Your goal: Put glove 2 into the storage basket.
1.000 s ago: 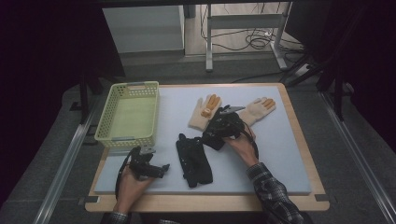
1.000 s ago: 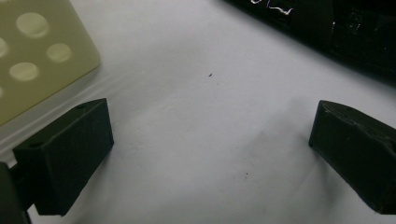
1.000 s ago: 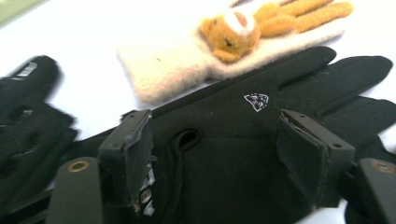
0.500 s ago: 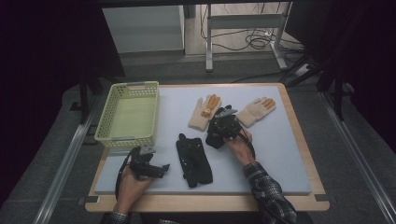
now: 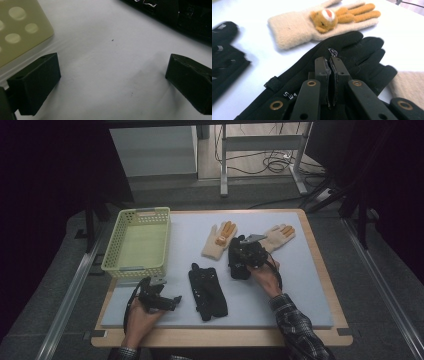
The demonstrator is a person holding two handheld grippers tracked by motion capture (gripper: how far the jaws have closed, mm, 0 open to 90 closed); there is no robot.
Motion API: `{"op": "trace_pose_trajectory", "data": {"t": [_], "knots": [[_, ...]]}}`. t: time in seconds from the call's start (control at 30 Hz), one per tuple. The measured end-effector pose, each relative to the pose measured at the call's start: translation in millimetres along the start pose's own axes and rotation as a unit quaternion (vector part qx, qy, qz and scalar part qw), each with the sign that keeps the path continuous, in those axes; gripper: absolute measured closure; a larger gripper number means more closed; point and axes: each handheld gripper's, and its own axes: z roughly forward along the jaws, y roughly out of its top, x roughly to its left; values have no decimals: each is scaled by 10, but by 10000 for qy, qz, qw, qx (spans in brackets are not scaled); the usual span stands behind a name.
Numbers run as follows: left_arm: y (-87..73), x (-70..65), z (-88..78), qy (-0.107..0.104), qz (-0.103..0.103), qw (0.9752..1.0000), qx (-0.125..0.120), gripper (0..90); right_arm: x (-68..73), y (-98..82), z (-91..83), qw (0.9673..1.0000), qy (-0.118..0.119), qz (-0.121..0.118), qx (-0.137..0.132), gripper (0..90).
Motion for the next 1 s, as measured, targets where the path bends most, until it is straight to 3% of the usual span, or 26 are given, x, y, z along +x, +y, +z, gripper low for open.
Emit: {"op": "trace_pose_trajectory", "data": {"t": [0.27,0.37,0.47,0.57,0.6,0.7,0.8,0.83,1.0], "knots": [[0,-1,1,-1,-10,10000,-9,0,44,28,-315,9994,238,-152,-218,848],[0,1,-1,-5,2,10000,4,0,153,63,-522,9977,378,-399,-387,849],[0,2,-1,-2,3,10000,3,0,220,81,-616,9960,535,-513,-493,849],[0,0,1,1,-8,10000,-14,0,396,116,-746,9916,856,-713,-653,848],[0,1,1,2,-6,10000,-13,0,396,116,-746,9916,856,-713,-653,848],[1,1,1,0,-10,10000,-12,0,632,143,-790,9860,1161,-927,-753,848],[0,0,1,-5,-21,10000,-12,0,808,159,-778,9816,1366,-1073,-788,848],[0,0,1,-4,-21,10000,-12,0,808,159,-778,9816,1366,-1073,-788,848],[0,0,0,-7,-21,10000,-8,0,1107,143,-642,9743,1652,-1334,-746,848]]}}
